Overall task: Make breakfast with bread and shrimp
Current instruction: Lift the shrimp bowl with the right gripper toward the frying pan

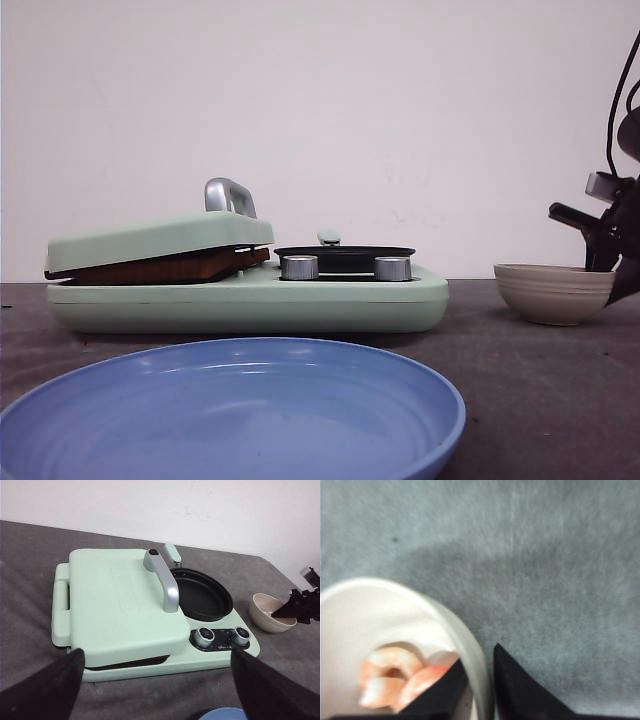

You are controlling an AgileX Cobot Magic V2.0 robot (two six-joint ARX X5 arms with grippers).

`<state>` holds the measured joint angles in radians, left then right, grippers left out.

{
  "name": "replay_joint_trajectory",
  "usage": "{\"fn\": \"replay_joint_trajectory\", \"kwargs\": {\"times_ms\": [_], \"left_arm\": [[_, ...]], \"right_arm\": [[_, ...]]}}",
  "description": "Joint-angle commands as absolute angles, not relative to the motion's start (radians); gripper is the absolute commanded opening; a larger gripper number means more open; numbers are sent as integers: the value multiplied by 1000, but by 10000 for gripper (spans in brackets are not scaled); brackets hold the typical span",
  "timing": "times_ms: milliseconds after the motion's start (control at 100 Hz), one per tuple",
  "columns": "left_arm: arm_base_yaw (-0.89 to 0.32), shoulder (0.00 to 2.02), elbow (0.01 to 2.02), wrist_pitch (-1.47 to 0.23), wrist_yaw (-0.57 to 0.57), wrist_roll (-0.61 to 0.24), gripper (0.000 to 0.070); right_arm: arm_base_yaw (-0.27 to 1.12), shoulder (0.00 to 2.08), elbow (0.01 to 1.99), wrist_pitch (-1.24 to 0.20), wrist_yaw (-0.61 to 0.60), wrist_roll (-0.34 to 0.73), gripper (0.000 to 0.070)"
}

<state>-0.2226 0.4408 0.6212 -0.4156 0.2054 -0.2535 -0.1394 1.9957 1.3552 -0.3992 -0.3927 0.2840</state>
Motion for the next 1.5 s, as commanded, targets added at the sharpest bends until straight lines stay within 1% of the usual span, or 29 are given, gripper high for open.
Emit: {"fn": "replay_joint_trajectory", "kwargs": {"times_ms": [0,20,80,160,250,270,340,500,790,1000,1180,1340,1490], "left_arm": [[-223,443,625,-406,203,-244,516],[-223,443,625,-406,203,-244,516],[-223,443,625,-406,203,-244,515],[-223,443,625,-406,203,-244,516],[-223,443,625,-406,203,-244,515],[-223,443,625,-406,203,-244,515],[-223,443,625,-407,203,-244,515],[-223,443,625,-410,203,-244,515],[-223,443,625,-419,203,-244,515],[-223,443,625,-428,203,-244,515],[-223,443,625,-428,203,-244,515],[-223,443,625,-428,204,-244,515],[-223,443,625,-428,205,-244,515]], "right_arm": [[-134,2025,1375,-393,-392,266,179],[-133,2025,1375,-392,-392,263,188],[-132,2025,1375,-392,-389,262,180],[-130,2025,1375,-390,-383,262,139],[-129,2025,1375,-386,-373,262,118],[-129,2025,1375,-386,-372,261,99],[-128,2025,1375,-387,-373,254,0],[-123,2025,1375,-379,-381,250,0],[-107,2024,1383,-350,-474,250,0],[-70,2006,1425,-352,-482,250,0],[-38,1986,1507,-381,-501,255,0],[-1,1985,1641,-451,-500,254,0],[42,1985,1757,-480,-497,254,0]]}}
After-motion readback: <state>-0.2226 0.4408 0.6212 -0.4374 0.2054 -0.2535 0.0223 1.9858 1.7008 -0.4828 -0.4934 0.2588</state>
